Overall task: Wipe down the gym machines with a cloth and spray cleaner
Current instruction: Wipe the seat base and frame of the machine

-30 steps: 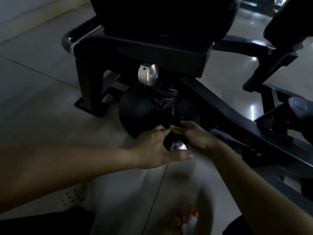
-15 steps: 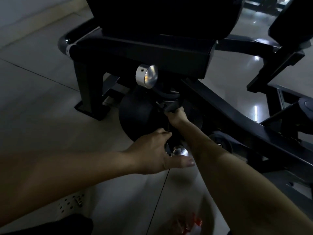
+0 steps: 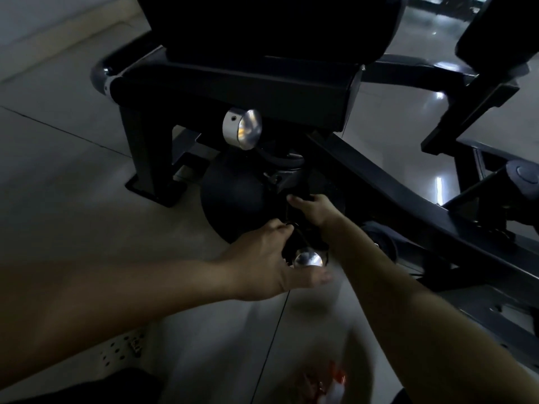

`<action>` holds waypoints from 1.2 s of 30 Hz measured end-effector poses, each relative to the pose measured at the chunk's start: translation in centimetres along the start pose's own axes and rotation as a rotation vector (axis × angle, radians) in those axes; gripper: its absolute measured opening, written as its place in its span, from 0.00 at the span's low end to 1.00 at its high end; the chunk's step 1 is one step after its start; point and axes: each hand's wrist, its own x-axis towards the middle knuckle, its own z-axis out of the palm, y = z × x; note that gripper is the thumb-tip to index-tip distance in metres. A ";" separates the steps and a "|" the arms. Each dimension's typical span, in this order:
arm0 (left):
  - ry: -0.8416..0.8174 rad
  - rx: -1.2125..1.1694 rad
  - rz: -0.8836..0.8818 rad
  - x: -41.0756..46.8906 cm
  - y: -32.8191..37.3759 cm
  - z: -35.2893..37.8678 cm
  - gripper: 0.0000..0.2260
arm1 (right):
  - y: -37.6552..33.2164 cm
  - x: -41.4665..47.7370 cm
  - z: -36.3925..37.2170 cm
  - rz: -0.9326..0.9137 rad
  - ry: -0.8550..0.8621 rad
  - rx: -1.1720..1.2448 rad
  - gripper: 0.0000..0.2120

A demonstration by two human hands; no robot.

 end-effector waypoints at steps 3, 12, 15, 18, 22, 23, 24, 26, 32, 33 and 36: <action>-0.026 0.016 -0.012 -0.1 0.2 -0.2 0.48 | -1.6 2.6 1.3 -0.029 0.034 -0.032 0.10; -0.040 0.063 -0.033 0.1 0.4 -0.5 0.47 | 2.6 -2.5 -0.9 -0.061 -0.291 0.147 0.12; -0.032 0.043 -0.027 0.1 0.4 -0.3 0.35 | 2.8 -2.0 -2.5 0.014 -0.285 0.300 0.20; -0.007 0.056 -0.028 0.3 0.2 -0.1 0.41 | 2.7 -1.2 -1.7 -0.016 -0.191 0.223 0.22; 0.016 0.043 0.006 0.2 0.0 0.1 0.48 | 0.4 1.0 1.5 -0.120 -0.007 -0.063 0.22; 0.012 0.037 0.010 0.2 0.0 0.1 0.49 | -0.2 1.6 2.2 -0.121 0.029 -0.103 0.22; 0.005 0.031 0.011 0.2 0.0 0.1 0.49 | -0.6 2.3 2.6 -0.127 0.069 -0.114 0.18; -0.003 0.020 0.020 0.2 -0.1 0.1 0.43 | -1.2 2.5 2.9 -0.096 0.082 0.065 0.04; -0.007 0.098 0.006 0.4 -0.1 -0.2 0.44 | 1.9 3.2 1.2 -0.059 -0.152 0.185 0.13; -0.017 0.111 0.002 0.3 -0.1 -0.3 0.48 | 2.2 3.1 1.1 -0.083 -0.139 0.032 0.24; -0.012 0.092 0.009 0.3 0.0 -0.3 0.53 | 1.9 3.3 1.3 -0.185 -0.065 -0.276 0.22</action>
